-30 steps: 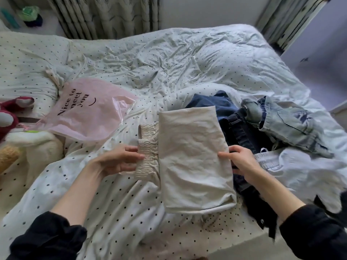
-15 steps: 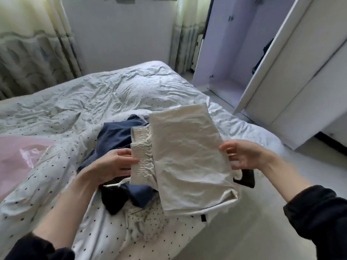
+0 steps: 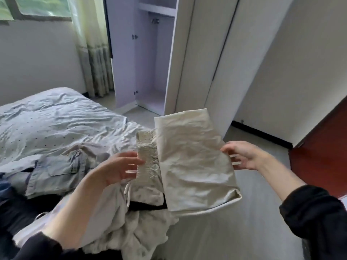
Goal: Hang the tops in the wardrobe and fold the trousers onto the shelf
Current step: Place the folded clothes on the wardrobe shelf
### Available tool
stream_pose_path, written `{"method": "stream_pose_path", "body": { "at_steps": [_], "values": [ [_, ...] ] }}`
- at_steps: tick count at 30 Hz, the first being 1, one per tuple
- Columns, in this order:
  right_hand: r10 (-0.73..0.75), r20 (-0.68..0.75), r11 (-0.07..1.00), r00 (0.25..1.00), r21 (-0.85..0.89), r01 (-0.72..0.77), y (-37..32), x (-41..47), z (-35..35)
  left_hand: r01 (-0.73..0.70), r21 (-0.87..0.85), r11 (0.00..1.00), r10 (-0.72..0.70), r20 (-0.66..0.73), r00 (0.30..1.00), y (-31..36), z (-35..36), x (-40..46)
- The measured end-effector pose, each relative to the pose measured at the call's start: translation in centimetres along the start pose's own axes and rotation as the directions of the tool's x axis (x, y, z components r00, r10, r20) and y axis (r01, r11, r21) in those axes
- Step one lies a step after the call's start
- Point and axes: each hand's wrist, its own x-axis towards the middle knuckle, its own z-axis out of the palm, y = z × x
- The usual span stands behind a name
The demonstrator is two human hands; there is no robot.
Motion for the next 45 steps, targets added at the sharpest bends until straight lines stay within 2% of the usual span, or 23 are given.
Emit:
{"method": "stream_pose_path", "body": {
  "at_steps": [6,10,15,21,28,34,38,45],
  "values": [
    [-0.007,-0.102,1.000,0.995,0.029,0.010,-3.8,10.9,-8.9,0.025,0.034,0.999,-0.025,-0.019,1.000,3.3,4.9,16.3],
    [0.023,-0.098,1.000,0.995,-0.001,-0.023,-7.2,18.0,-13.0,0.081,-0.005,0.997,-0.081,-0.030,0.996,5.9,7.0,24.2],
    [-0.026,-0.085,1.000,0.996,-0.011,0.025,-11.1,27.4,-18.3,0.089,0.009,0.996,-0.088,-0.069,0.994,10.5,9.8,33.8],
    [-0.050,-0.003,0.998,0.999,0.035,0.051,-16.0,41.0,-25.1,0.067,0.020,0.998,-0.063,-0.171,0.983,15.3,13.6,46.6],
    [-0.126,0.175,0.986,0.976,-0.082,0.142,-24.7,56.0,-30.7,-0.022,-0.061,0.998,-0.003,-0.374,0.927,19.9,17.1,57.6],
    [-0.134,0.344,0.967,0.929,-0.159,0.199,-32.4,66.3,-27.6,-0.096,-0.126,0.987,0.014,-0.535,0.845,23.1,14.2,62.0],
    [-0.113,0.443,0.958,0.889,-0.188,0.216,-37.3,73.0,-20.9,-0.108,-0.138,0.985,-0.011,-0.661,0.750,25.2,9.0,64.5],
    [-0.105,0.551,0.943,0.828,-0.208,0.258,-47.3,82.0,-7.5,-0.152,-0.134,0.979,-0.008,-0.775,0.632,31.3,-3.6,68.3]
  ]
}}
